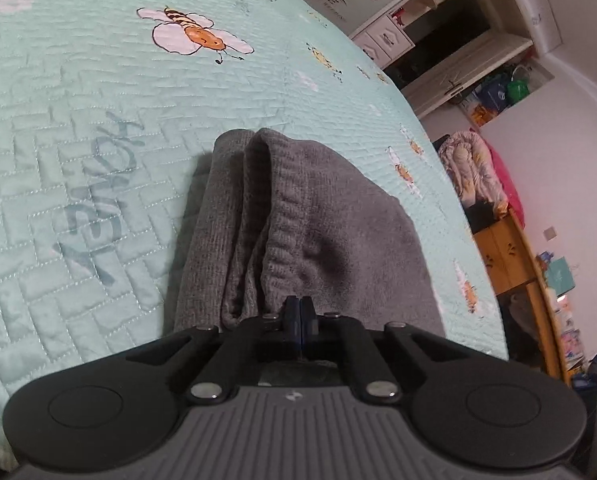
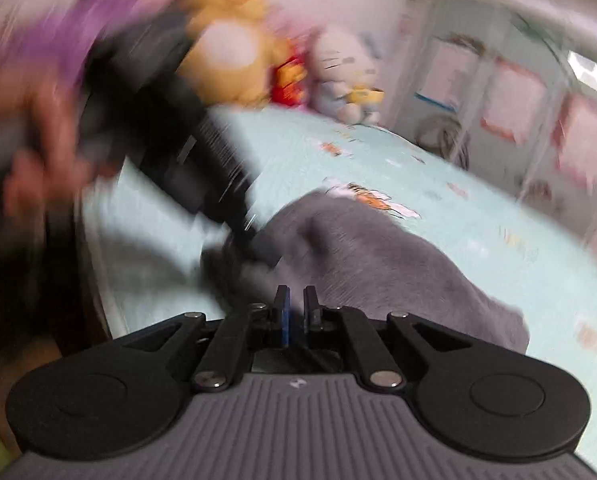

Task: Fold clothes

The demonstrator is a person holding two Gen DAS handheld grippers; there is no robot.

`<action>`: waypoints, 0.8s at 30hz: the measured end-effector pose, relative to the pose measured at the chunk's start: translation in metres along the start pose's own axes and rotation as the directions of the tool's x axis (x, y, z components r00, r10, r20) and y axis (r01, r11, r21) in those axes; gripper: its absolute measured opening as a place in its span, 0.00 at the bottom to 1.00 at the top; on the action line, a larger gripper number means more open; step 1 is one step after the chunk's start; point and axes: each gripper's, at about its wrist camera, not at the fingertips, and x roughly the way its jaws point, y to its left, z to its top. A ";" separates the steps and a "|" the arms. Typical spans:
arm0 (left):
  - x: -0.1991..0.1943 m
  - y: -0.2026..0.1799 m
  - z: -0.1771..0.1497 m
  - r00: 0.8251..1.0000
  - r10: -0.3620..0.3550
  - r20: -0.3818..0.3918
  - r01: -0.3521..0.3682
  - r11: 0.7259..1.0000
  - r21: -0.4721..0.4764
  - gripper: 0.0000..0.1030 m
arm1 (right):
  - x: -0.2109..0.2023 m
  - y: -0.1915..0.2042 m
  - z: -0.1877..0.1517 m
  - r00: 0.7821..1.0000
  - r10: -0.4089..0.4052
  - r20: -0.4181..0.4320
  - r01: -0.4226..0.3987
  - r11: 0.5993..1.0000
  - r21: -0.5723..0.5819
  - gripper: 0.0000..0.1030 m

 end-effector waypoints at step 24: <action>0.013 0.044 0.081 0.992 -0.089 0.095 0.105 0.978 -0.180 0.58 | 0.043 0.003 0.008 0.999 0.043 -0.005 -0.042 0.988 0.147 0.28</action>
